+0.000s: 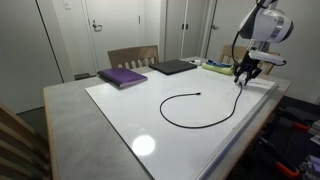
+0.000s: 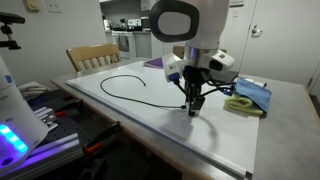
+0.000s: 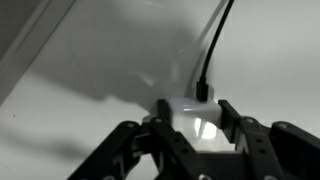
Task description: Make a circle with the charger on the table
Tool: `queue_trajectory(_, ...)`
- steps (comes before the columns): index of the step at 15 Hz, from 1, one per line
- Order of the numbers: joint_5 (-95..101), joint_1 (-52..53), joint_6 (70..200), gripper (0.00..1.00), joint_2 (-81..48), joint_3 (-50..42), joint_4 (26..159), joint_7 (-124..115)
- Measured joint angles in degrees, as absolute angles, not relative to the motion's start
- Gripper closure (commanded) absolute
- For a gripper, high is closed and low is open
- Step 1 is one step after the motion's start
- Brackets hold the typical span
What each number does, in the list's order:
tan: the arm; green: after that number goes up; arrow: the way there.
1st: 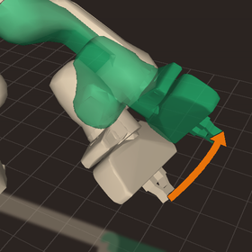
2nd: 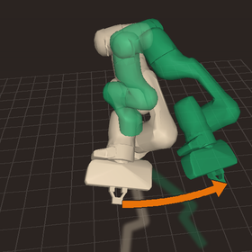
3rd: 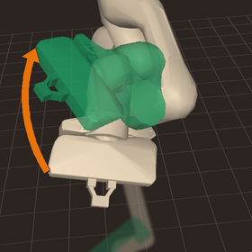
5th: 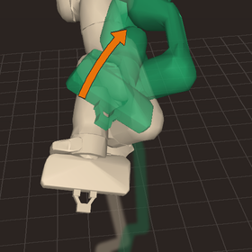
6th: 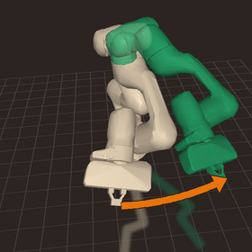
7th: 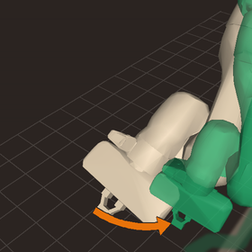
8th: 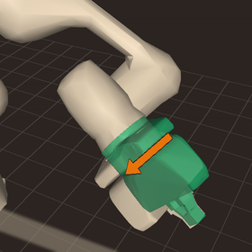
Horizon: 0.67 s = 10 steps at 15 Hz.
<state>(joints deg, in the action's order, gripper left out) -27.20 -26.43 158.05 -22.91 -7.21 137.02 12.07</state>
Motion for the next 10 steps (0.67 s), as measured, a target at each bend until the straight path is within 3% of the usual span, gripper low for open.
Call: queue_trajectory(10, -12.11, -17.16, 158.57, 0.73, -22.94, -8.09, 135.46, 2.98)
